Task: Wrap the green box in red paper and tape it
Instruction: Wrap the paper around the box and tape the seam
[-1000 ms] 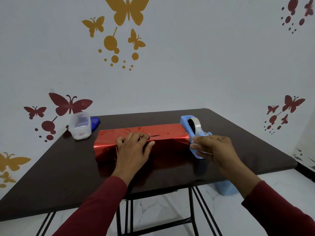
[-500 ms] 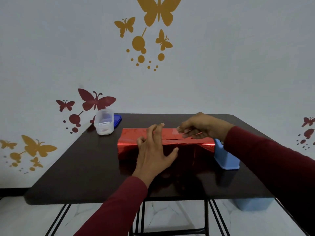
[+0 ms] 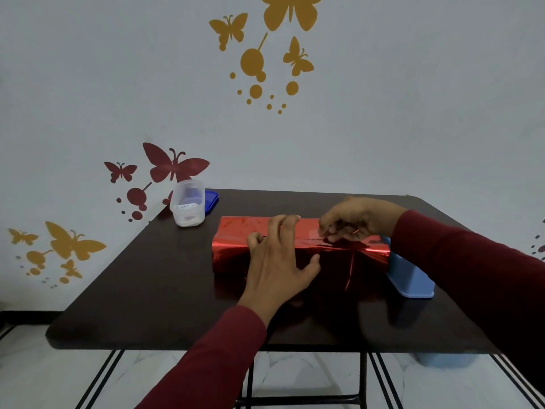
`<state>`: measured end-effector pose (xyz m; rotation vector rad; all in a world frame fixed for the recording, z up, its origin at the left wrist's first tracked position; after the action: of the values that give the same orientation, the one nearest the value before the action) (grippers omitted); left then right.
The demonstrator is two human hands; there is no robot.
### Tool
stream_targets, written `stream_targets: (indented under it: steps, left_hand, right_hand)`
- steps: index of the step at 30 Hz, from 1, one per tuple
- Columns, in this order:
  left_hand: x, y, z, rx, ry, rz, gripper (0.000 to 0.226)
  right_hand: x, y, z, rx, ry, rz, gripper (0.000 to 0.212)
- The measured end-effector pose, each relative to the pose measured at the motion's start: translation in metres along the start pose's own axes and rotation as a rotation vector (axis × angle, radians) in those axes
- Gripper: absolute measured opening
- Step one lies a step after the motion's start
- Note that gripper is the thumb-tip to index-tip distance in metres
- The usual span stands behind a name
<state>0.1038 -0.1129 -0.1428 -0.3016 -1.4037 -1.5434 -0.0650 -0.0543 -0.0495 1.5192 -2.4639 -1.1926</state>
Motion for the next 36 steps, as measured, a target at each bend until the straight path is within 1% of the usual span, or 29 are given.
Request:
stream_targets:
  steps: [3,6,9,12,15,22,26,33,36]
  left_hand:
    - [0.0,0.001,0.0,-0.001,-0.002,0.007,0.076]
    - [0.0,0.001,0.001,-0.001,-0.004,0.011,0.075]
    - [0.0,0.0,0.0,0.001,-0.002,0.001,0.075]
    - [0.0,0.0,-0.001,-0.009,0.005,-0.01,0.075]
    - [-0.001,0.0,-0.001,-0.006,0.003,-0.006,0.075]
    - [0.0,0.0,0.0,0.009,0.005,-0.004,0.073]
    - [0.0,0.001,0.001,0.034,0.0,0.012,0.068]
    - [0.0,0.001,0.001,0.044,0.001,0.007,0.064]
    - [0.0,0.001,0.001,0.055,0.002,0.015,0.064]
  right_hand:
    - [0.001,-0.001,-0.001,-0.024,0.001,0.021,0.031]
    - [0.003,-0.003,-0.002,-0.038,0.001,0.036,0.033]
    - [0.004,-0.004,-0.002,-0.047,-0.003,0.043,0.021]
    - [0.006,-0.004,-0.002,-0.062,-0.003,0.058,0.023]
    - [0.006,-0.004,-0.003,-0.08,0.005,0.064,0.019]
    - [0.011,-0.007,-0.005,-0.152,0.028,0.089,0.023]
    - [0.013,-0.008,-0.009,-0.233,0.036,0.106,0.022]
    - [0.007,-0.008,-0.026,-0.462,-0.08,0.032,0.02]
    - [0.003,-0.009,-0.035,-0.557,-0.086,0.034,0.019]
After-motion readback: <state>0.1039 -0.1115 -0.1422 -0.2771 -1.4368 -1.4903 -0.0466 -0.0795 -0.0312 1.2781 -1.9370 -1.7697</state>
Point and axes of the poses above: each hand's wrist, its own x-axis towards the middle knuckle, its own y-axis out of the back of the hand, z = x × y, the point moved 3 cm from there along x, towards the middle knuckle, and after that the axes turned 2 degrees about -x, right-handed, at the moved point
